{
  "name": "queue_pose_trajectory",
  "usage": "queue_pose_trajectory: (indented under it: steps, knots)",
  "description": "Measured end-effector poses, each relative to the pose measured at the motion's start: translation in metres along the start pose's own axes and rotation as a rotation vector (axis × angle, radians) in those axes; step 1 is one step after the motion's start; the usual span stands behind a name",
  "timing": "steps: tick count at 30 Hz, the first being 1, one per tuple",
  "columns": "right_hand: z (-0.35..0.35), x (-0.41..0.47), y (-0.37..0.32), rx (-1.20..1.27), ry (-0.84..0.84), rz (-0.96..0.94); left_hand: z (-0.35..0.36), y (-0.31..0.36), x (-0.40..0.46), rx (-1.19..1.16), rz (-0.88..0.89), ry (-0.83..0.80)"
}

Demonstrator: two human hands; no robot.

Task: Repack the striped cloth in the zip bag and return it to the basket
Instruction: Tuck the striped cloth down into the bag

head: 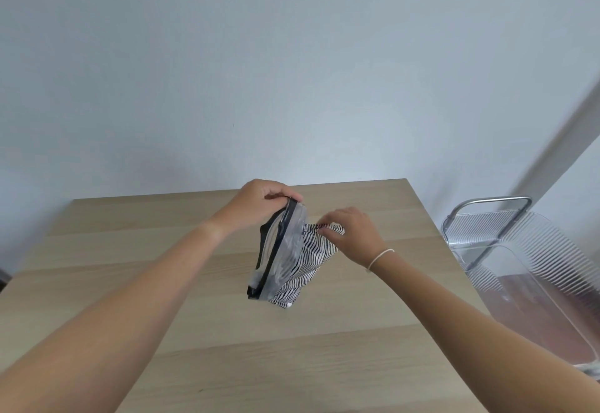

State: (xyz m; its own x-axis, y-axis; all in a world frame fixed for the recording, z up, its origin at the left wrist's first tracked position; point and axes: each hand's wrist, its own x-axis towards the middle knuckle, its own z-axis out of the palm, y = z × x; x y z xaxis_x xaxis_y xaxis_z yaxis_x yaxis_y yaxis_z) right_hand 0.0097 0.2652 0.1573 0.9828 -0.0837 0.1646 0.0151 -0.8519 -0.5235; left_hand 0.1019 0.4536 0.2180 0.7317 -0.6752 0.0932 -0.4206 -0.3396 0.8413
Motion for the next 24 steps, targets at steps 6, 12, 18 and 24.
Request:
queue_pose_trajectory:
  steps: [6,12,18,24]
  knots:
    - [0.006,0.000,0.000,-0.006,0.027,0.005,-0.003,-0.004,-0.004,-0.036,-0.070,-0.086]
    - [0.008,0.001,0.003,0.010,0.062,0.005,0.000,-0.007,0.000,0.093,-0.024,0.000]
    - [0.009,-0.007,0.023,0.028,0.090,0.088,-0.002,-0.007,0.002,0.085,-0.014,0.095]
    - [0.009,-0.028,0.057,0.012,0.110,0.239,-0.006,-0.010,0.004,0.102,0.008,0.167]
